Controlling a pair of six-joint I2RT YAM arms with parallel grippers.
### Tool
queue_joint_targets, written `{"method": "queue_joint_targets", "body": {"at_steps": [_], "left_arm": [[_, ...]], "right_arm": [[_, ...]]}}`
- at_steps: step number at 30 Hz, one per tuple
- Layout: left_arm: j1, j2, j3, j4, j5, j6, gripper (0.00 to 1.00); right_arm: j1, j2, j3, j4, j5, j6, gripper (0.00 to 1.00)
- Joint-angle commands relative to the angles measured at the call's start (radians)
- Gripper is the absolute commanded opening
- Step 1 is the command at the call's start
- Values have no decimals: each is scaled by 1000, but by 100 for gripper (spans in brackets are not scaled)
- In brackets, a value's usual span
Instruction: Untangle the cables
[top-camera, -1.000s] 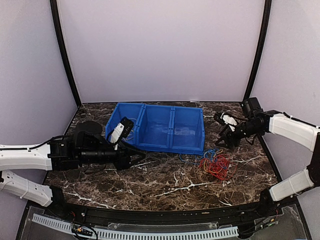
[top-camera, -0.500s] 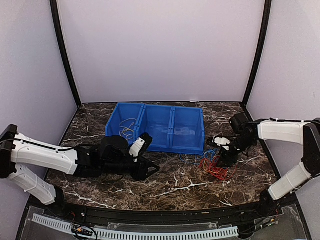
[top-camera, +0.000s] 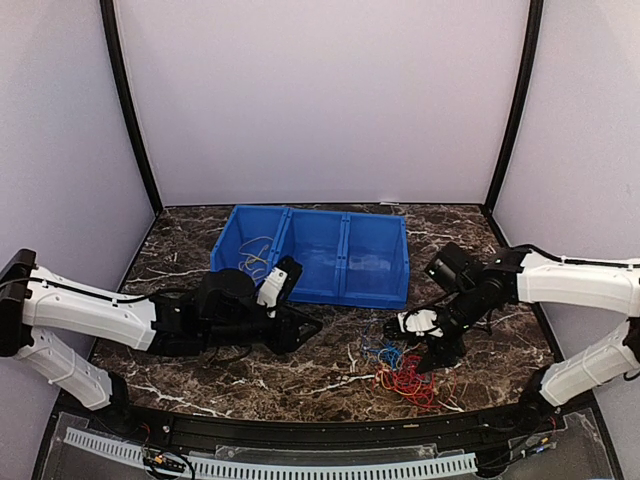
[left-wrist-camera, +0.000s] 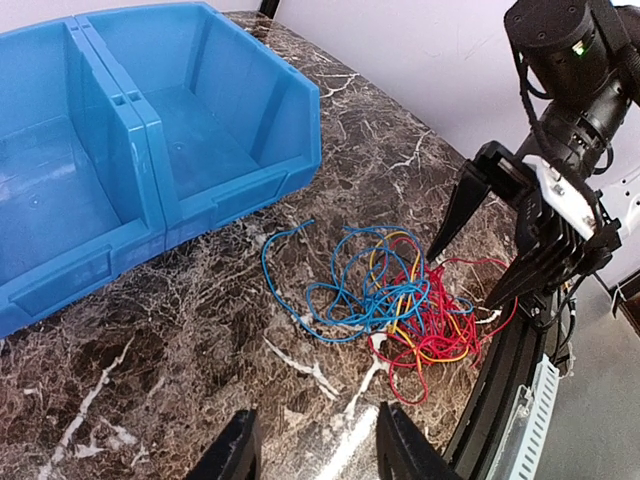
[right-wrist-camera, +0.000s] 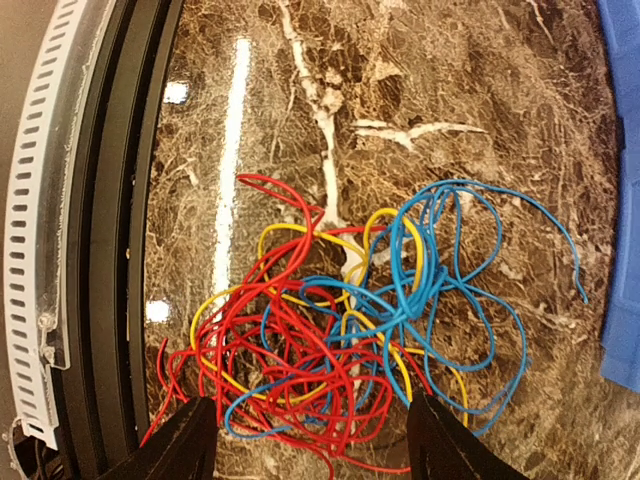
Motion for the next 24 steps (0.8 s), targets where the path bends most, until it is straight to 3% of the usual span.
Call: {"method": "queue_joint_targets", "body": {"at_steps": [1, 5, 9, 14, 18, 24], "left_arm": [[-10, -18, -30, 41, 26, -19, 41], [-43, 28, -19, 78, 48, 0, 42], [-87, 117, 65, 34, 42, 40, 42], [-124, 237, 155, 33, 70, 58, 42], [-125, 307, 128, 210, 144, 10, 42], [-124, 412, 186, 249, 187, -36, 42]], "right_arm": [[-36, -115, 10, -63, 39, -9, 68], [-137, -173, -10, -20, 9, 29, 64], [-215, -178, -34, 6, -2, 36, 50], [-227, -227, -111, 88, 43, 36, 33], [-225, -231, -143, 126, 71, 22, 32], [-214, -207, -167, 189, 120, -12, 34]]}}
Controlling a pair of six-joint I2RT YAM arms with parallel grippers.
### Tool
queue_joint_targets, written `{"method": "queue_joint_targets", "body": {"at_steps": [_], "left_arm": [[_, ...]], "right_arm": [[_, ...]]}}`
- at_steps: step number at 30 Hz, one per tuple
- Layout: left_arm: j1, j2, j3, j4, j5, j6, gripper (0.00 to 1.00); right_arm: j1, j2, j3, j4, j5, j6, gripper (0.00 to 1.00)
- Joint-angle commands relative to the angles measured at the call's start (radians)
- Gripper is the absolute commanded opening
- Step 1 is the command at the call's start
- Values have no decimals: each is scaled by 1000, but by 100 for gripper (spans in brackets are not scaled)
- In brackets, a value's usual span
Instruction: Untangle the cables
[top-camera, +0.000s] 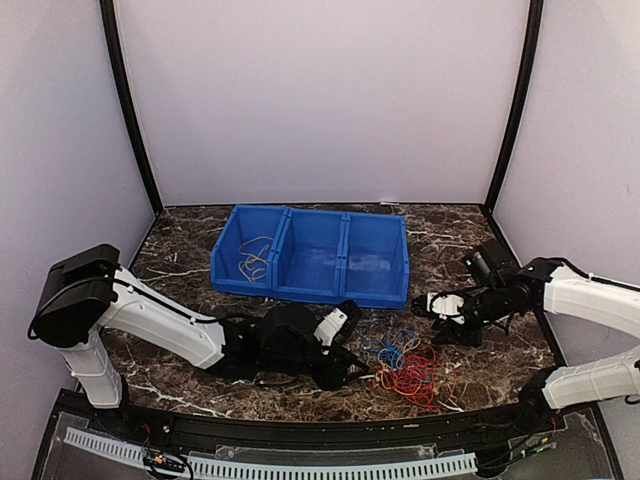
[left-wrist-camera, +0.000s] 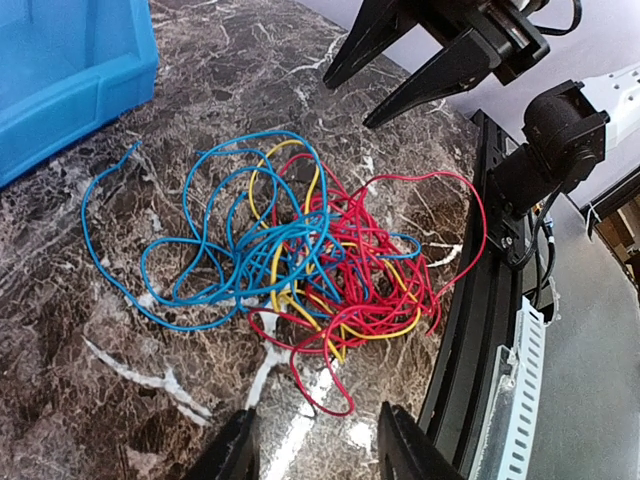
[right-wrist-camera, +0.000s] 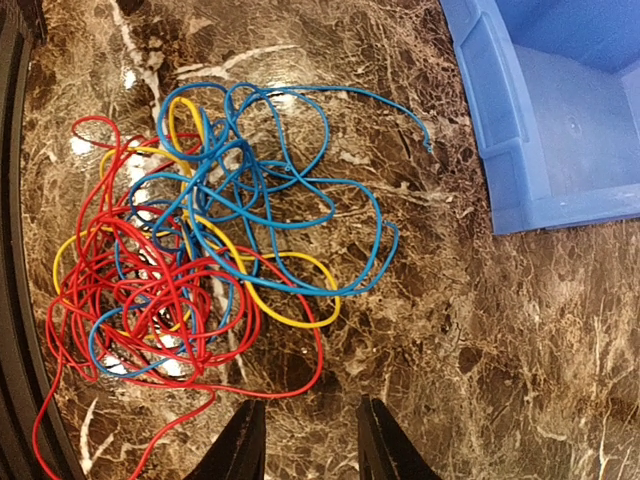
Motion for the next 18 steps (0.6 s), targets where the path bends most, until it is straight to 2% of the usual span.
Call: {"method": "queue_joint_targets", "body": {"at_steps": [1, 7, 18], "left_arm": [[-2, 39, 43, 81, 48, -44, 42], [4, 26, -11, 158, 37, -91, 43], [16, 32, -21, 156, 20, -125, 43]], "right_arm": [[12, 23, -13, 85, 45, -32, 34], [70, 75, -37, 164, 107, -53, 36], [147, 116, -64, 227, 157, -58, 38]]}}
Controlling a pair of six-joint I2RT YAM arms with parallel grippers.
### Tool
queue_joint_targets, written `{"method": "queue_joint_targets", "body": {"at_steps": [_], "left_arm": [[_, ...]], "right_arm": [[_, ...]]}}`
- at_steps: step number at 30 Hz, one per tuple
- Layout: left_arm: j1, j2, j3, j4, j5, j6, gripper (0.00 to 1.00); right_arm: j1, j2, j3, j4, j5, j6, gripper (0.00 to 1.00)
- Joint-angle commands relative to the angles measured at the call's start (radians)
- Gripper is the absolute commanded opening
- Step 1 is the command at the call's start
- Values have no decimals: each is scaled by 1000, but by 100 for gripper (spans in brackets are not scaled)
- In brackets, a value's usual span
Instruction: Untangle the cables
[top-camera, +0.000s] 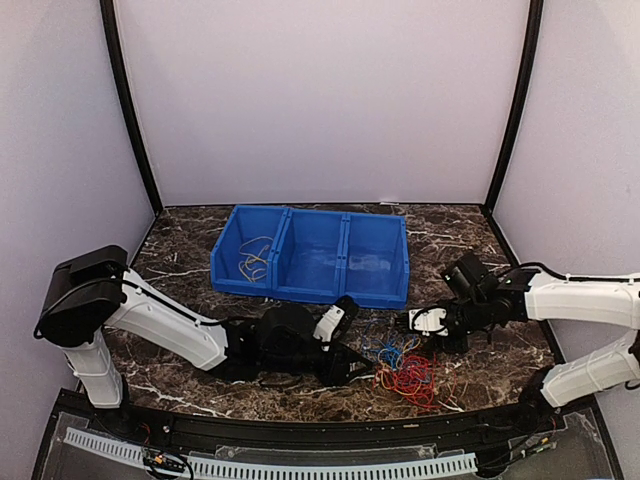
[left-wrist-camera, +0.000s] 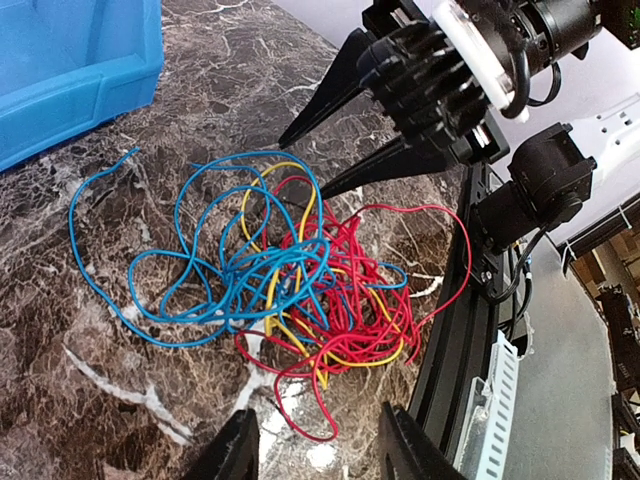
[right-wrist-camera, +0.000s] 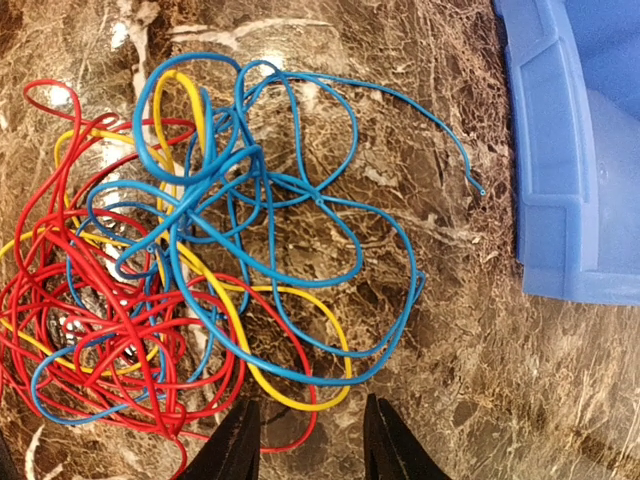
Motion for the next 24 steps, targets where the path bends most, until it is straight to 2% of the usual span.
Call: {"method": "queue_joint_targets", "body": {"at_steps": [1, 3, 6, 7, 8, 10, 11, 14, 17, 19, 24], "left_arm": [[7, -19, -10, 32, -9, -18, 43], [7, -19, -12, 32, -12, -19, 43], [7, -22, -13, 29, -15, -19, 43], [7, -23, -13, 28, -15, -17, 43], [7, -27, -12, 26, -16, -11, 43], [7, -32, -11, 23, -24, 5, 43], [7, -35, -12, 27, -25, 14, 43], [-31, -62, -63, 189, 1, 133, 43], [-98, -71, -49, 235, -93, 308, 44], [-117, -53, -12, 235, -150, 366, 45], [-124, 1, 47, 333, -249, 422, 47]], "right_arm": [[26, 5, -21, 65, 27, 0, 38], [31, 13, -19, 73, 25, 4, 37], [37, 23, -8, 73, 20, 11, 30], [38, 23, -3, 72, 17, 12, 23], [39, 21, 4, 67, 16, 14, 13], [40, 9, 19, 50, 9, 18, 0], [40, -3, 28, 35, 1, 19, 0], [40, -51, 79, -40, -36, 25, 0], [38, -86, 137, -134, -103, 39, 0], [38, -92, 170, -181, -141, 44, 0], [38, -95, 230, -271, -205, 48, 0]]}}
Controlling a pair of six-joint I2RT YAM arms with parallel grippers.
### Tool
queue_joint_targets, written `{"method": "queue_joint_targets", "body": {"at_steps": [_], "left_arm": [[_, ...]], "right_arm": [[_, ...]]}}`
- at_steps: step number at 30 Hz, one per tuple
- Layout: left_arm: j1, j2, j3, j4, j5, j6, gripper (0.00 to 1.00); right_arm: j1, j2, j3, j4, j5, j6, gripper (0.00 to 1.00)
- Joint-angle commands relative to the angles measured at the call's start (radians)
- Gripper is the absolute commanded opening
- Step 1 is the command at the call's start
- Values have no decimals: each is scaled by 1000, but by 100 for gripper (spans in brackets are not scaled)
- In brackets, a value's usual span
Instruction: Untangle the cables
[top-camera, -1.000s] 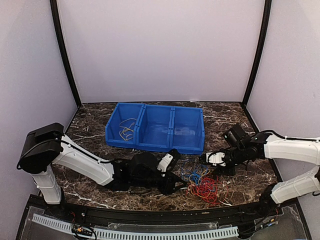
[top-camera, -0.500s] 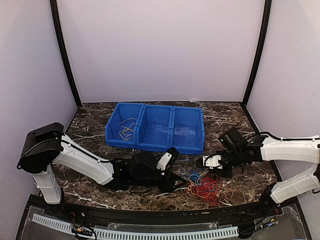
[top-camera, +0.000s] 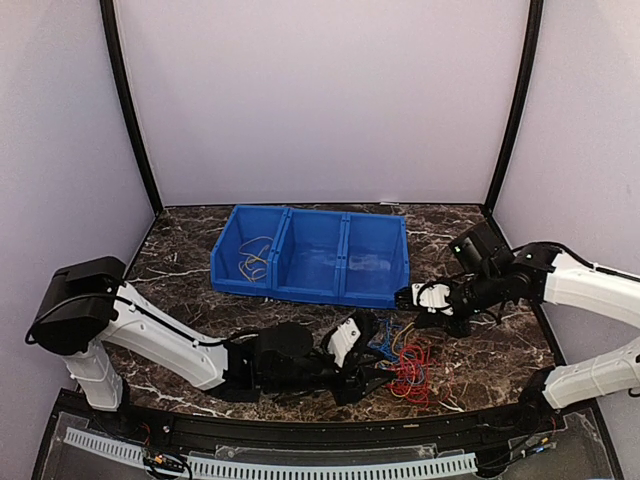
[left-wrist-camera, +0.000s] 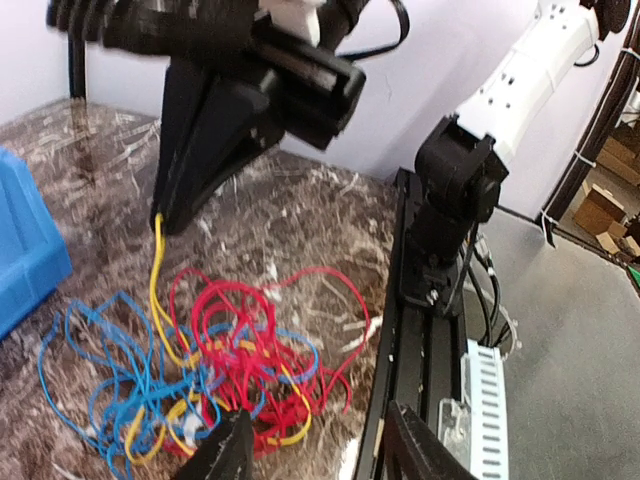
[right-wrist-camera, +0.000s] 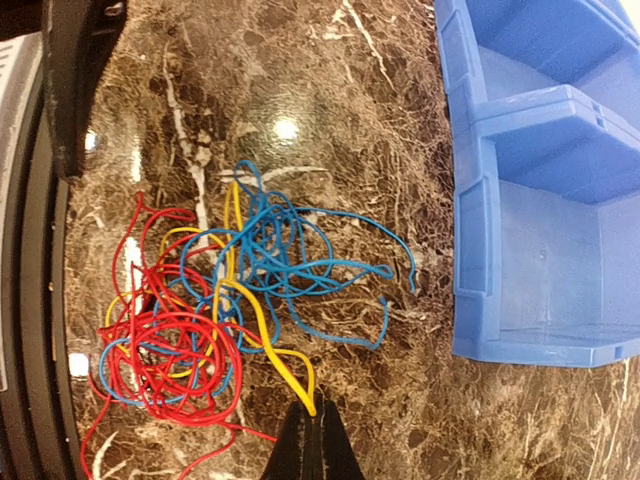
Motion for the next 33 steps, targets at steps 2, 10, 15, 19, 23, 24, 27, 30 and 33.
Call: {"method": "queue_joint_targets", "body": {"at_steps": [2, 10, 15, 19, 23, 24, 27, 30, 33], "left_arm": [[8, 49, 74, 184, -161, 145, 48], [58, 214, 184, 304, -107, 132, 49], [74, 308, 258, 375, -18, 117, 46], [74, 393, 337, 349, 48, 94, 35], [74, 448, 360, 345, 72, 66, 21], [74, 459, 364, 336, 80, 55, 19], [73, 476, 356, 329, 89, 35, 15], [74, 480, 334, 329, 92, 20, 13], [74, 485, 324, 325, 94, 16, 12]], "right_arm": [[8, -15, 71, -138, -100, 19, 0], [-14, -39, 155, -216, -157, 30, 0], [-54, -57, 219, -243, -222, 40, 0], [-83, -51, 273, -261, -270, 40, 0], [-103, -49, 312, -262, -316, 40, 0], [-113, -52, 318, -255, -327, 41, 0], [-148, -70, 350, -223, -356, 42, 0], [-180, -82, 437, -217, -387, 46, 0], [-198, -64, 567, -253, -404, 50, 0]]}}
